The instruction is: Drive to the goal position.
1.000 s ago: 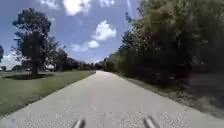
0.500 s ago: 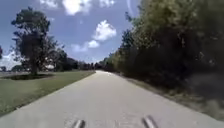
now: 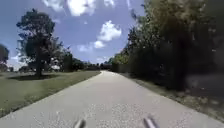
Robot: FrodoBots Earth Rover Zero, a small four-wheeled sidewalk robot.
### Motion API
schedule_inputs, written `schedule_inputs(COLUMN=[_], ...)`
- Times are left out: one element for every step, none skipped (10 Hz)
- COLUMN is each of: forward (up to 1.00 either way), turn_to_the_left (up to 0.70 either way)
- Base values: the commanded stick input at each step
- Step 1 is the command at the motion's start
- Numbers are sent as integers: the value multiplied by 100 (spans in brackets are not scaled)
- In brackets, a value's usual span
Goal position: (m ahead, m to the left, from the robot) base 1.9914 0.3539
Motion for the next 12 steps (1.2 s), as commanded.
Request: schedule_inputs(forward=[50, 50, 50, 50, 50, 50, 50, 50, 50, 50, 50, 50], turn_to_the_left=[0, 0, 0, 0, 0, 0, 0, 0, 0, 0, 0, 0])
